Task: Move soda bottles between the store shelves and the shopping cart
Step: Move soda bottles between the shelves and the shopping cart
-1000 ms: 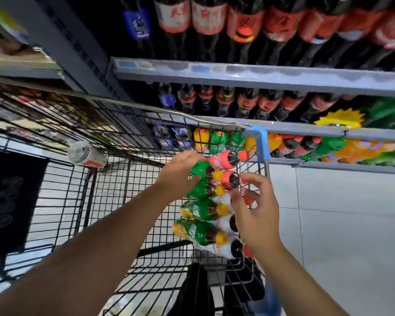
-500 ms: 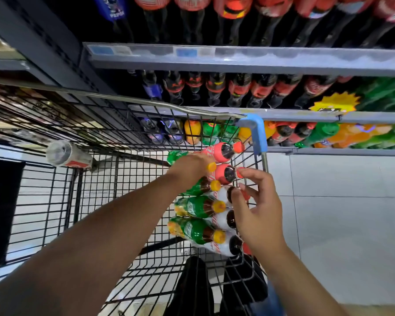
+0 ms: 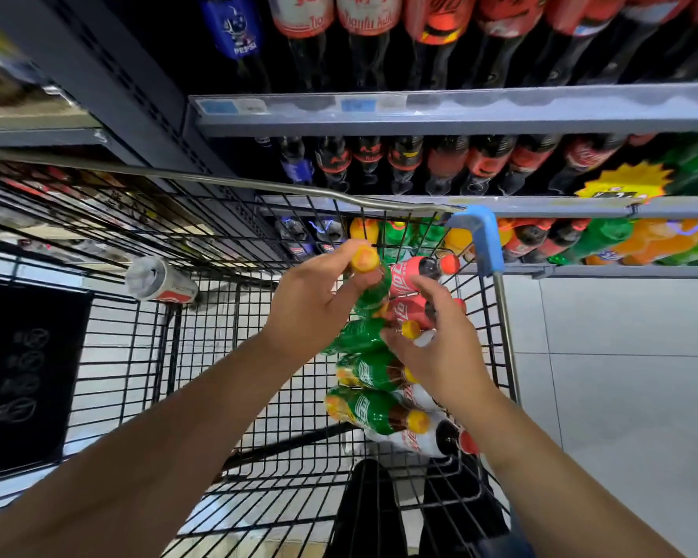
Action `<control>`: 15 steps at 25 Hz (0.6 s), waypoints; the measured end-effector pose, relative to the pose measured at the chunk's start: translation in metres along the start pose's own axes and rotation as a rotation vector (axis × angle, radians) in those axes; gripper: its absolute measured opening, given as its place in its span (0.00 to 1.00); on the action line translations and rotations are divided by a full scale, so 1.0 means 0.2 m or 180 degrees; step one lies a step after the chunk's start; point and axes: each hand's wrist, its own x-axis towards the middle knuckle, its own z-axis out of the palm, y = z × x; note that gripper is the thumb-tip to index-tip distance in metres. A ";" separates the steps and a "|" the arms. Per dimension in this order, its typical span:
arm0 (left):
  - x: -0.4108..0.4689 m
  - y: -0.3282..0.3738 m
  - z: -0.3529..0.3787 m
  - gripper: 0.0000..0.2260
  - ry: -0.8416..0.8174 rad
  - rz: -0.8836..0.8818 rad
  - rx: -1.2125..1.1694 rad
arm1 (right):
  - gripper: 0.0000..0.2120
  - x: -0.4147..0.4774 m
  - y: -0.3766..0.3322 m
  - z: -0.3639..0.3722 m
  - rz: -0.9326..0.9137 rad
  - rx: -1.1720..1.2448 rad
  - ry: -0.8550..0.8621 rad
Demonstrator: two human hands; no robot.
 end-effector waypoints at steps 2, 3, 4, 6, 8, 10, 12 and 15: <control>-0.01 0.08 -0.05 0.08 0.0173 0.0030 -0.0318 | 0.37 0.03 -0.03 0.02 -0.0179 0.0360 -0.0075; -0.01 0.12 -0.08 0.07 0.0237 0.0090 -0.0440 | 0.37 0.03 -0.03 0.03 -0.0276 0.0639 -0.0096; 0.00 0.16 -0.10 0.06 0.0284 0.0189 -0.0508 | 0.36 0.02 -0.03 0.03 -0.0354 0.0833 -0.0111; 0.00 0.22 -0.12 0.06 0.0288 0.0460 -0.0615 | 0.33 0.00 -0.04 0.03 -0.0362 0.0933 -0.0137; 0.01 0.27 -0.13 0.07 0.0123 0.0508 -0.0981 | 0.32 -0.04 -0.05 0.03 -0.0259 0.1110 -0.0110; 0.03 0.25 -0.13 0.09 -0.0067 0.0035 -0.1514 | 0.31 -0.07 -0.06 0.01 -0.0199 0.1179 -0.0002; 0.04 0.16 -0.08 0.11 -0.0094 -0.0554 -0.1656 | 0.30 -0.09 -0.07 -0.03 -0.0092 0.1020 0.0083; 0.04 -0.09 0.08 0.14 -0.0624 -0.1195 -0.0449 | 0.27 -0.13 -0.05 -0.10 -0.0001 0.0936 0.0186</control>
